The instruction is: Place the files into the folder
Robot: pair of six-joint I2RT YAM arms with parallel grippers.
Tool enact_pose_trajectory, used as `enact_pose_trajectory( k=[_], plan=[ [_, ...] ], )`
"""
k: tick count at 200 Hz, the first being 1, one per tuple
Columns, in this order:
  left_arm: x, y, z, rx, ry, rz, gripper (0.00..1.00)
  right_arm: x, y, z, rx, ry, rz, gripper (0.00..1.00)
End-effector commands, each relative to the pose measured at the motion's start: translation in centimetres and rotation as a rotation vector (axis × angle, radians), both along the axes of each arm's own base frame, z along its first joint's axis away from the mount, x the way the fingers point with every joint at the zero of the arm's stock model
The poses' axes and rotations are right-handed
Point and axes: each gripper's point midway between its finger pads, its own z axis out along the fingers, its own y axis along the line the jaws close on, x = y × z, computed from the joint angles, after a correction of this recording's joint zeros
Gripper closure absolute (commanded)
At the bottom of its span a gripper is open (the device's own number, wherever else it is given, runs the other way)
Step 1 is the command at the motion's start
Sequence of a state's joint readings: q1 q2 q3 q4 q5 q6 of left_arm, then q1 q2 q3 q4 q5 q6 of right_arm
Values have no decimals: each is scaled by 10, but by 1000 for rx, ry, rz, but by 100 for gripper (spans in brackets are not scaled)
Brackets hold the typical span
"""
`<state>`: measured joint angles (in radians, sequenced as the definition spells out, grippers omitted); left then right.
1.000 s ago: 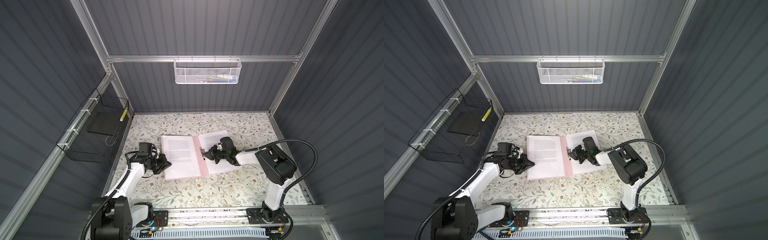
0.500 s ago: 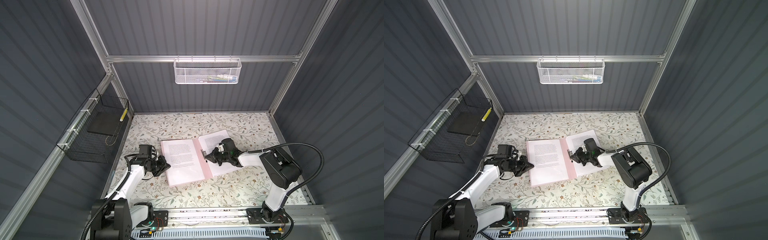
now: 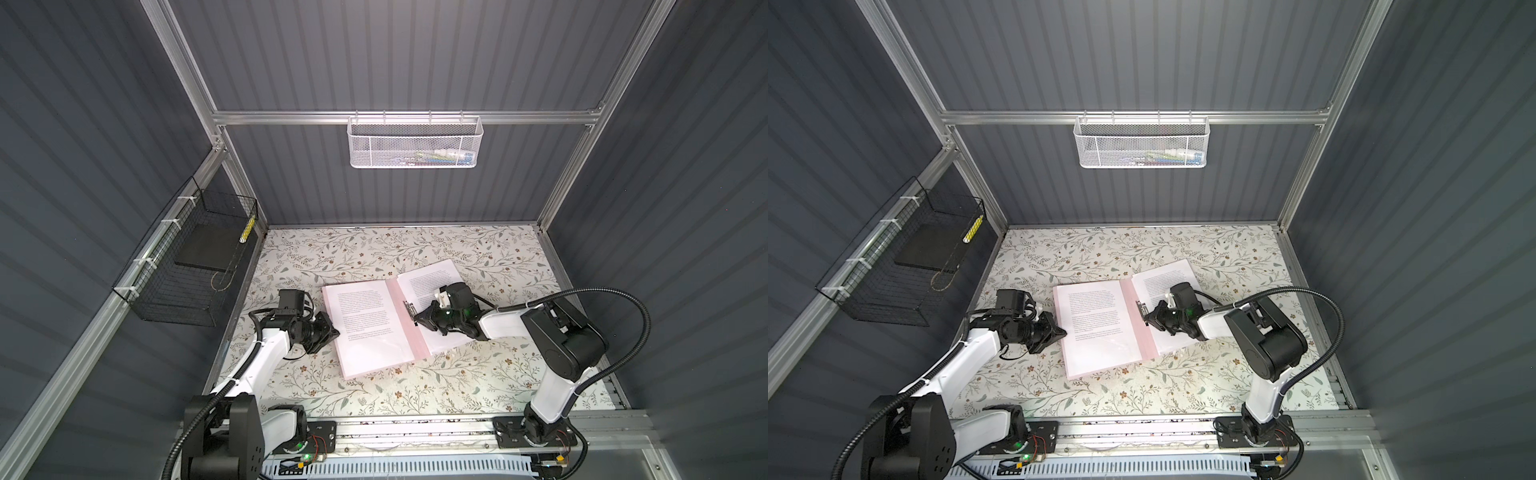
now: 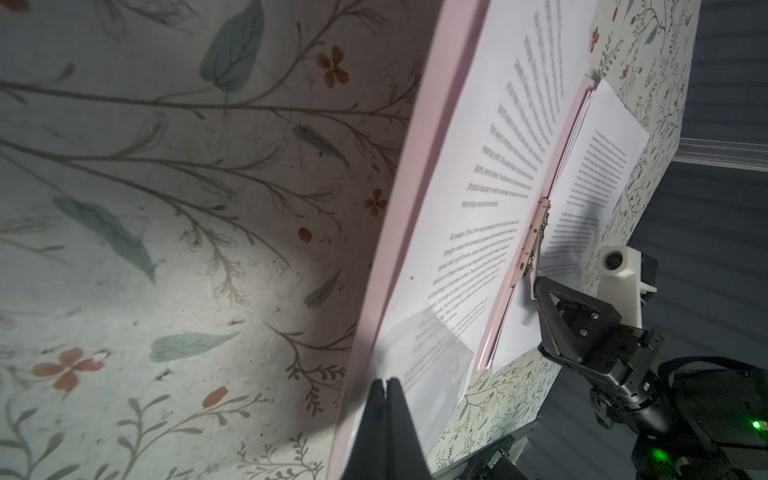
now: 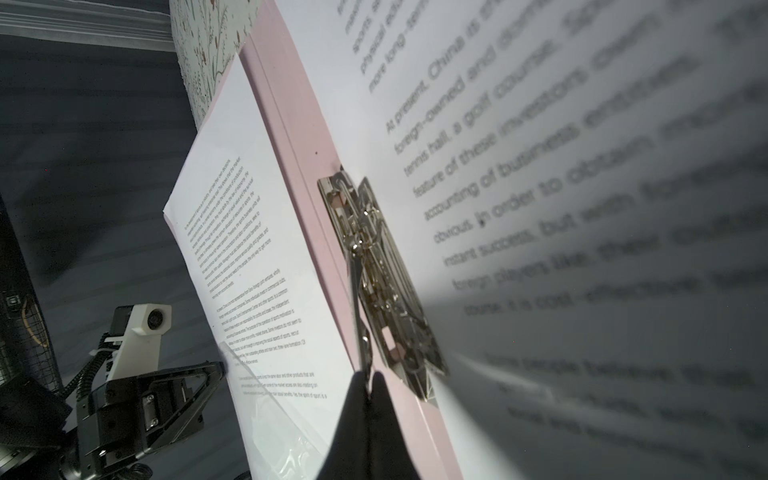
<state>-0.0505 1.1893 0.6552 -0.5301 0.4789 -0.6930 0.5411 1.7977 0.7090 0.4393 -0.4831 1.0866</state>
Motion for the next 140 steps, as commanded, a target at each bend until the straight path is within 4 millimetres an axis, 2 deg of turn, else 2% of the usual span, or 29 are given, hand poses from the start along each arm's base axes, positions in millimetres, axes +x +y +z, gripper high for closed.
enact_pose_trajectory(
  k=[1, 43, 76, 95, 110, 140],
  plan=[
    [2, 0, -1, -4, 5, 0, 100, -31, -57, -72, -293, 166, -90, 100],
    [5, 3, -9, 19, 28, -3, 100, -37, -72, -88, -361, 184, -104, 100],
    [8, 2, -14, 14, 29, -9, 100, -40, -73, -101, -368, 195, -94, 100],
    [12, 0, -15, 3, 23, -14, 100, -41, -72, -105, -362, 201, -91, 100],
    [14, -1, -15, 0, 20, -12, 100, -42, -79, -110, -385, 212, -109, 100],
    [15, 10, -22, 72, 59, 5, 100, -41, -87, -110, -383, 213, -127, 100]
  ],
)
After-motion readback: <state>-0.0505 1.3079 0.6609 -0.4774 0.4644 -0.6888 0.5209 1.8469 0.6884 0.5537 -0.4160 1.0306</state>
